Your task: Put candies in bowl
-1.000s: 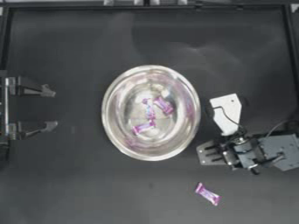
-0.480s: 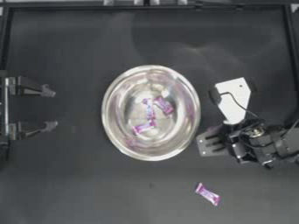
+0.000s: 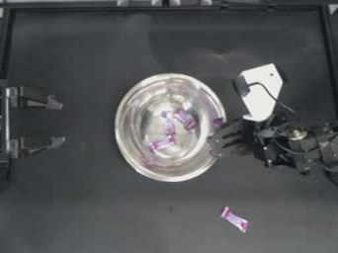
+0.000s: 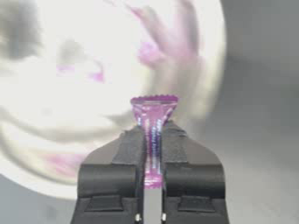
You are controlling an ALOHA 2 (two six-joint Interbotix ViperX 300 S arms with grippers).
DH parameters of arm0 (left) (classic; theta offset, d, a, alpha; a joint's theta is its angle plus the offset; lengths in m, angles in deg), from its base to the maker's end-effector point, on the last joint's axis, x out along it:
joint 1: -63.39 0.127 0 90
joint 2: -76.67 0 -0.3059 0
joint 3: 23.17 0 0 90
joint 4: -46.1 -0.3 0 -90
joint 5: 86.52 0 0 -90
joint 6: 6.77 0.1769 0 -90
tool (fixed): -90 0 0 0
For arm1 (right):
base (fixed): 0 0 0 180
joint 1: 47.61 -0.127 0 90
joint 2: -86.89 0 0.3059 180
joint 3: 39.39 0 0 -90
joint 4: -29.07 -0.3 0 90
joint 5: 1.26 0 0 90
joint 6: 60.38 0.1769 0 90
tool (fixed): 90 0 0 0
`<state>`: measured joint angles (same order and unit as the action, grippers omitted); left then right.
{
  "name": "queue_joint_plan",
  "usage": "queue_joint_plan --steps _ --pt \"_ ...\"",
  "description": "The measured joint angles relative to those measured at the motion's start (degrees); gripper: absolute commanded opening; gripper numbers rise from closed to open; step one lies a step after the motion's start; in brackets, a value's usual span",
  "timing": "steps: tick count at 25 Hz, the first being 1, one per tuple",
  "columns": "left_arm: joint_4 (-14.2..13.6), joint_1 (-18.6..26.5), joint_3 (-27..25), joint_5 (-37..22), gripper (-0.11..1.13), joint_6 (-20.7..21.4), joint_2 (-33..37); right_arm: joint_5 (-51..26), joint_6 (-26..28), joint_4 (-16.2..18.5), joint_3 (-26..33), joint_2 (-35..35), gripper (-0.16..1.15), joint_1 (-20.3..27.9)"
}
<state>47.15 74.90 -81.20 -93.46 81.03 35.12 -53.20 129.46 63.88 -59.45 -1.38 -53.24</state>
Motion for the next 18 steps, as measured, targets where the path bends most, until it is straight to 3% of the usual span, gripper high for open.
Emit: queue_joint_plan --steps 12,15,18 --pt "0.1 0.0 -0.2 -0.1 1.01 -0.2 0.0 16.3 -9.6 0.8 0.3 5.4 0.32 8.0" --pt "0.2 0.0 -0.4 -0.1 1.01 -0.2 0.0 20.7 -13.4 1.1 -0.1 5.9 0.43 9.1" --pt "0.2 0.0 -0.4 -0.1 1.01 -0.2 0.0 26.1 -16.3 0.8 -1.0 6.6 0.68 10.2"
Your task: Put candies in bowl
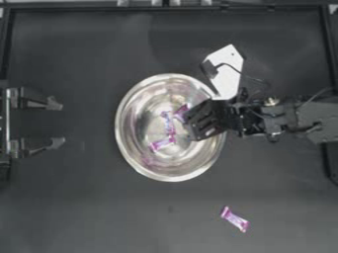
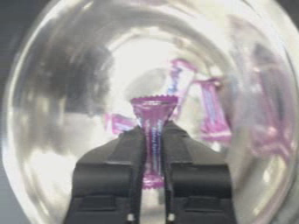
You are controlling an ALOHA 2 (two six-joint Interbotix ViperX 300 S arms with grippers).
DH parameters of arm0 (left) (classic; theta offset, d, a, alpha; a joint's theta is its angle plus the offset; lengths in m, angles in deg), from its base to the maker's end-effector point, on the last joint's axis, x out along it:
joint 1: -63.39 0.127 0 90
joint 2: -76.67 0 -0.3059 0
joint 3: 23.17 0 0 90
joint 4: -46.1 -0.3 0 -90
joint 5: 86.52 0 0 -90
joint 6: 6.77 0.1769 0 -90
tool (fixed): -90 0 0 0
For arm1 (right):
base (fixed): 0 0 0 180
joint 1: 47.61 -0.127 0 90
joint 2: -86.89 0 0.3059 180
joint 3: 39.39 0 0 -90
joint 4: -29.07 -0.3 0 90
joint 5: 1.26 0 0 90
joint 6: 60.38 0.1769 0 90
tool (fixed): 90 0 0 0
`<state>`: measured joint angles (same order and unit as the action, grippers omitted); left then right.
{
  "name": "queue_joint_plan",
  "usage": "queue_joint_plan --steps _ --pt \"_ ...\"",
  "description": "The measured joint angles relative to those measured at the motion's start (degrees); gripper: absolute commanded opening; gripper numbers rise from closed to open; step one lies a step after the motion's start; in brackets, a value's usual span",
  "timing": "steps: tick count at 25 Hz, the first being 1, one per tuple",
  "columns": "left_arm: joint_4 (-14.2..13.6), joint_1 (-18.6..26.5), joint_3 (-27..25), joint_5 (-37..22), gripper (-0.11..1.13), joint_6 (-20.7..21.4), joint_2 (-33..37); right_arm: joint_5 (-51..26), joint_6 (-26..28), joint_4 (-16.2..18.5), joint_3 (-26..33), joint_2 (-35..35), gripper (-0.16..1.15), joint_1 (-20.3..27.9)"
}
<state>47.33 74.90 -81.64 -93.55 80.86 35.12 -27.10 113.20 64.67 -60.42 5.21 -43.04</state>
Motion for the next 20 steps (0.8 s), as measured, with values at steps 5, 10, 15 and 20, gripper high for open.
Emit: queue_joint_plan --steps 5,10,15,20 --pt "0.0 0.0 -0.2 0.0 1.01 -0.1 0.0 5.1 -2.7 0.4 -0.6 1.0 1.06 1.0" --pt "0.1 0.0 -0.3 0.0 1.01 -0.2 0.0 5.5 -6.6 1.6 -0.6 1.0 1.01 1.0" --pt "0.1 0.0 -0.2 0.0 1.01 -0.2 -0.1 4.5 -9.8 1.2 -0.7 -0.5 1.01 0.0" --pt "0.1 0.2 -0.3 0.0 1.01 -0.2 -0.1 -3.1 -15.8 -0.1 -0.6 -5.1 1.01 -4.3"
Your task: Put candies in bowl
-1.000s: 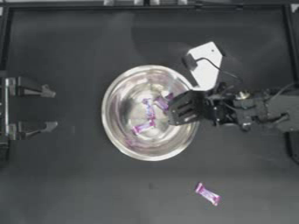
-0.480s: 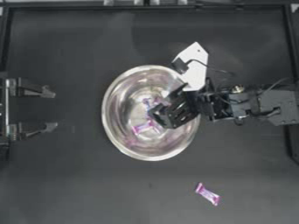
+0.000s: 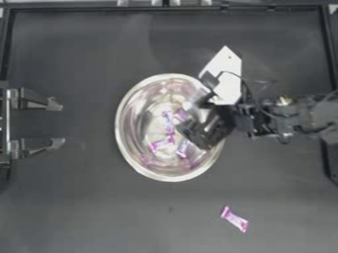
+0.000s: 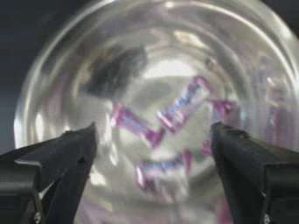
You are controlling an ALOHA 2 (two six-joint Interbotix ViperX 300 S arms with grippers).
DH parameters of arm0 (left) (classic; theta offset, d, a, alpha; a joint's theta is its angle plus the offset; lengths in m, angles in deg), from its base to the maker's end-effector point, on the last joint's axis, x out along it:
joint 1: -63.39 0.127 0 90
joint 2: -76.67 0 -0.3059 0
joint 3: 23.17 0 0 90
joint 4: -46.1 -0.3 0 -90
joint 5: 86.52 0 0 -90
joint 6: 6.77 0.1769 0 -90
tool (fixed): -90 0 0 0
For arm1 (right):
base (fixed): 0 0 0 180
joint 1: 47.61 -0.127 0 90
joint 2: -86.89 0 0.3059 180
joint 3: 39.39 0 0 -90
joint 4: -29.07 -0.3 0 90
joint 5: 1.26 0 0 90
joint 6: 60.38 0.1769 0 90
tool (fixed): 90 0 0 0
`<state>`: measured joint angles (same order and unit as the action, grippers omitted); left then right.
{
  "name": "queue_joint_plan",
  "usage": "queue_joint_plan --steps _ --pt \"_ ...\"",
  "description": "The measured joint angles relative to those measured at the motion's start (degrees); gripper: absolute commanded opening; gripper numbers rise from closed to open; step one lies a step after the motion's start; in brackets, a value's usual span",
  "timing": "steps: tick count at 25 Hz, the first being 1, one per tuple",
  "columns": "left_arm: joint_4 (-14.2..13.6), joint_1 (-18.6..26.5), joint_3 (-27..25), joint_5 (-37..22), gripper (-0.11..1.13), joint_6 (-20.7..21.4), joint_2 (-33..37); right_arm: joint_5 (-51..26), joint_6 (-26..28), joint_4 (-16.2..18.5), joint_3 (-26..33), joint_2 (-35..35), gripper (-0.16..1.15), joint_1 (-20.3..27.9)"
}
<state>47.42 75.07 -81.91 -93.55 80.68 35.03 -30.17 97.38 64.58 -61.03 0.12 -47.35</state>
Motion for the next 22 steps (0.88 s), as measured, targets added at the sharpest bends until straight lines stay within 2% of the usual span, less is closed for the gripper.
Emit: queue_joint_plan --steps 3,5,6,9,12,17,22 --pt "0.0 0.1 0.0 0.0 1.01 0.0 0.1 -5.7 -3.7 -4.4 0.8 -1.9 1.01 -3.5" --pt "0.0 0.2 0.0 0.0 1.01 0.0 0.1 -9.5 -6.3 -8.7 1.6 -2.6 1.01 -5.6" --pt "0.0 0.2 0.0 0.0 1.01 0.0 0.1 -13.2 -8.3 -12.3 2.5 -2.6 1.01 -7.0" --pt "0.0 0.3 0.0 0.1 1.01 0.0 0.1 -21.7 -10.6 -18.2 5.3 -2.5 1.01 -10.0" --pt "0.0 0.3 0.0 0.0 1.01 0.0 0.0 -27.2 -10.5 -20.8 7.9 -1.1 1.01 -13.1" --pt "0.1 0.4 0.0 0.0 1.01 0.0 0.0 -29.9 -8.9 -24.3 9.6 2.5 1.01 -17.2" --pt "0.1 0.4 0.0 0.0 1.01 0.0 0.1 -30.1 -4.8 -24.9 9.8 4.0 1.01 -20.3"
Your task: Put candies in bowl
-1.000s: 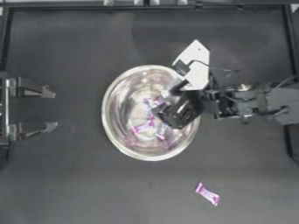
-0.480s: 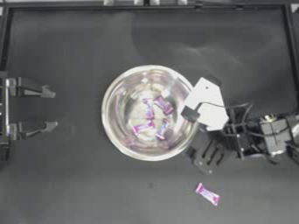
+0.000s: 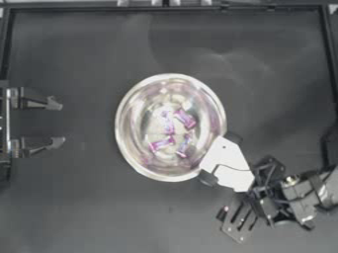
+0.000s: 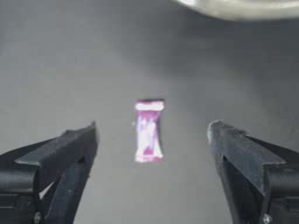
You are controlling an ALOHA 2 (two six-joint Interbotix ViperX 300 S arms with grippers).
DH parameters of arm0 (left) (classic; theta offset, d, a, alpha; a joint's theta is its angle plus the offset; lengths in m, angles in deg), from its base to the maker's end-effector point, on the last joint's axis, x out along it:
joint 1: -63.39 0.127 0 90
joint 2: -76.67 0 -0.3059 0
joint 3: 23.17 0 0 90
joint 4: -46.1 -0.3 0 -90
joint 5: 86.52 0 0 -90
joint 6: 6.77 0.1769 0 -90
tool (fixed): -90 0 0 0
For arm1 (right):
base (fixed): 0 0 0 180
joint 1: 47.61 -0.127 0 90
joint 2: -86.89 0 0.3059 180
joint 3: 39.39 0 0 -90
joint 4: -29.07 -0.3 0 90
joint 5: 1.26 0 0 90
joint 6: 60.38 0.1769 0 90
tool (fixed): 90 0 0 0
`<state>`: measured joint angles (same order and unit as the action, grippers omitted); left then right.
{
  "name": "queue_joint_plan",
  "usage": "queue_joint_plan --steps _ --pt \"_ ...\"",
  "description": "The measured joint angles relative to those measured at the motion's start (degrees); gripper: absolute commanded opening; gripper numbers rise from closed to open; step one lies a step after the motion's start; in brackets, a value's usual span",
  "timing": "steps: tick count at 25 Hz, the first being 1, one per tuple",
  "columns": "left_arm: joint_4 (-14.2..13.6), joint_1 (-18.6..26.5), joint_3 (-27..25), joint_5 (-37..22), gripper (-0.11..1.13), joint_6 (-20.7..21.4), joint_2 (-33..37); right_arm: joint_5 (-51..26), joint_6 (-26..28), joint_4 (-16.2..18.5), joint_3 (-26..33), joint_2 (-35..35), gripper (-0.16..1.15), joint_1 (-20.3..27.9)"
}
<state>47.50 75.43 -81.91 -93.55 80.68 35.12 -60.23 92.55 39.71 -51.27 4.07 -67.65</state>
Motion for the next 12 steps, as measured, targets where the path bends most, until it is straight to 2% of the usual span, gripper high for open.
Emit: queue_joint_plan --steps 6,12 --pt "0.0 0.0 0.1 0.0 1.01 0.0 0.0 0.1 3.2 0.0 -1.0 0.4 1.01 -2.2" --pt "0.0 0.0 0.1 0.1 1.01 0.0 0.0 0.7 4.0 -0.3 -2.1 3.8 1.01 -3.6"
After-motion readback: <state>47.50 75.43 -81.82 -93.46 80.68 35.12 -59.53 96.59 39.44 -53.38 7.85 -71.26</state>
